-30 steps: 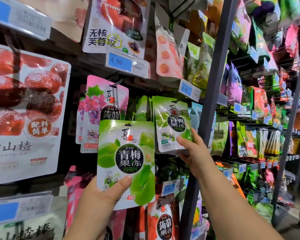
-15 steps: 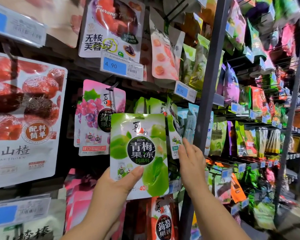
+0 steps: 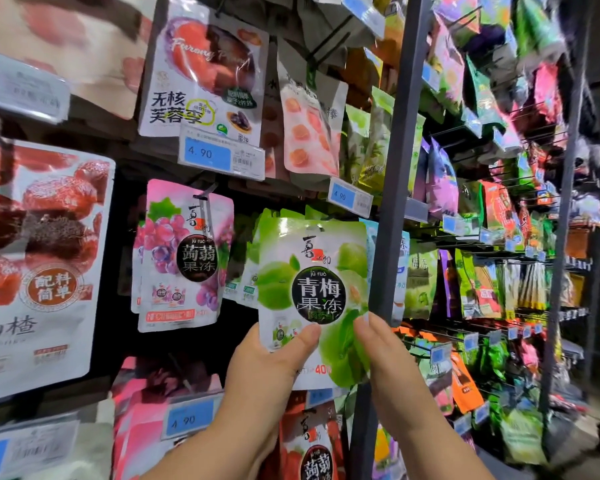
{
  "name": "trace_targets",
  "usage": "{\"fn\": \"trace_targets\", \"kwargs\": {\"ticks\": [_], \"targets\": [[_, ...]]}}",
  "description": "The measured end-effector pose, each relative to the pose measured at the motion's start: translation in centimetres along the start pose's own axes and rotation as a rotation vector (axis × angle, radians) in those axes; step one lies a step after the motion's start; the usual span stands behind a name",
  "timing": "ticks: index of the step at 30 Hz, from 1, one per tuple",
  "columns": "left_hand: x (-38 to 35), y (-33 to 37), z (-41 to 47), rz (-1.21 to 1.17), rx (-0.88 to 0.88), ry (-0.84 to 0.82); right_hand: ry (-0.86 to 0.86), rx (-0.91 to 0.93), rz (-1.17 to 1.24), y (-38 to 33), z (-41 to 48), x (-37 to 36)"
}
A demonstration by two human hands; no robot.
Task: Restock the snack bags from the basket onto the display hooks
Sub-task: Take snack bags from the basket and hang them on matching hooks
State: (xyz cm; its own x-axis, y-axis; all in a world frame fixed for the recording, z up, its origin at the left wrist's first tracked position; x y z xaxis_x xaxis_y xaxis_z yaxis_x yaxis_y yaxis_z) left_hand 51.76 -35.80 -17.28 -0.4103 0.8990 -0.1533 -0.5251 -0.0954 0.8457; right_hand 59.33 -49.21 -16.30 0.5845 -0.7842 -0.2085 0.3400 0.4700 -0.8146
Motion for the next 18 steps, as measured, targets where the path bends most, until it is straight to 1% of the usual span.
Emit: {"fn": "trace_targets", "kwargs": {"ticks": [2,5,7,10,12,18], "targets": [[-1.0,0.0,0.5,0.031,0.008,0.002,0.025,0.038,-0.022,-0.2,-0.4,0.5],[-2.5,0.1,0.9,0.069,0.047,0.005,0.066,0.001,0.010,0.3,-0.6,1.7],[-3.3,0.3,1.1,0.147,0.064,0.021,0.112,0.007,0.053,0.2,-0.6,2.4],[-4.1,0.9,1.4,0.253,0.082,0.017,0.160,0.064,0.113,-0.6,-0.4,3.1],[-4.5,1.6,1.8,0.313,0.068,-0.001,0.185,0.078,0.160,-1.1,0.0,3.4],[-5.2,3.0,3.8,0.519,0.005,-0.053,0.214,0.070,0.134,-1.1,2.3,3.8]]}}
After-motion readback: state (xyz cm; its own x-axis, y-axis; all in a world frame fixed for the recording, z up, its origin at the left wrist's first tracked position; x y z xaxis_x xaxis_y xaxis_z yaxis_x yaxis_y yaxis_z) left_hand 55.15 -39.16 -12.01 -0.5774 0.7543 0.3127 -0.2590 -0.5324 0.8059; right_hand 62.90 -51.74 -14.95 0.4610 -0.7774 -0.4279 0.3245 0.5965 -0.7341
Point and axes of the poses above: each hand's wrist, its own z-axis towards the middle knuckle, its own x-axis out of the back of the hand, y = z × x, the point moved 5 cm from there along z, towards the middle knuckle, and after that the axes turned 12 degrees about z, right-handed, at the moved point
